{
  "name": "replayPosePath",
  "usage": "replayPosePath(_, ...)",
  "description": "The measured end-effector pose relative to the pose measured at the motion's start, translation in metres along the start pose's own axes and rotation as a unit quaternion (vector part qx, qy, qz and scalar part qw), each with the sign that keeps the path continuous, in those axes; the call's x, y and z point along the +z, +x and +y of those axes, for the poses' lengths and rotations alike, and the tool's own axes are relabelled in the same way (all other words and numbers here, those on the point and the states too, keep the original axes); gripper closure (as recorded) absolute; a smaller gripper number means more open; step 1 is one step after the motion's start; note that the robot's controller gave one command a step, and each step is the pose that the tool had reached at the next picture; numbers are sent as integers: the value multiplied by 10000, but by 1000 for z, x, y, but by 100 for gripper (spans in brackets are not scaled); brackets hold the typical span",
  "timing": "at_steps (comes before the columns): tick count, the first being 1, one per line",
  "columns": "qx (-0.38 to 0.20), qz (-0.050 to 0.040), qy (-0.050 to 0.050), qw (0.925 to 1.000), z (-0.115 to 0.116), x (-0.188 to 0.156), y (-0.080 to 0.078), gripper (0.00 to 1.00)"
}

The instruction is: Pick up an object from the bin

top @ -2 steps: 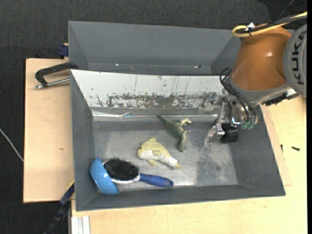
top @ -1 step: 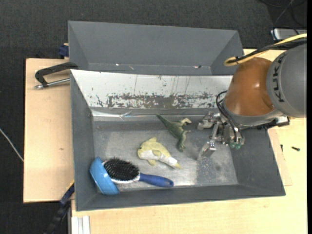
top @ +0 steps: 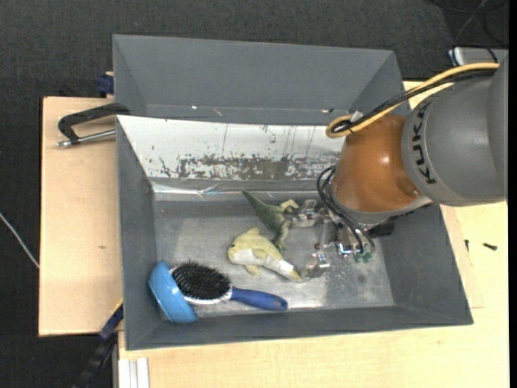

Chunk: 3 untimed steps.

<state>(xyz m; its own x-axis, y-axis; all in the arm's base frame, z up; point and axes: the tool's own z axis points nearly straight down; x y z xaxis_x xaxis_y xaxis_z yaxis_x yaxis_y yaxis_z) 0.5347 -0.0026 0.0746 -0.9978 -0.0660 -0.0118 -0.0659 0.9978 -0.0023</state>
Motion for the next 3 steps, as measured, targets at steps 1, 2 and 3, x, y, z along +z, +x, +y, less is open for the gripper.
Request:
replayPosePath(1, 53, 0, 10, 10000, -108, 2, -2, 0)
replayPosePath(2, 1589, 5, 5, 9873, -134, -48, -15, 0)
replayPosePath(3, 1582, 29, -1, 9874, -133, -47, -14, 100)
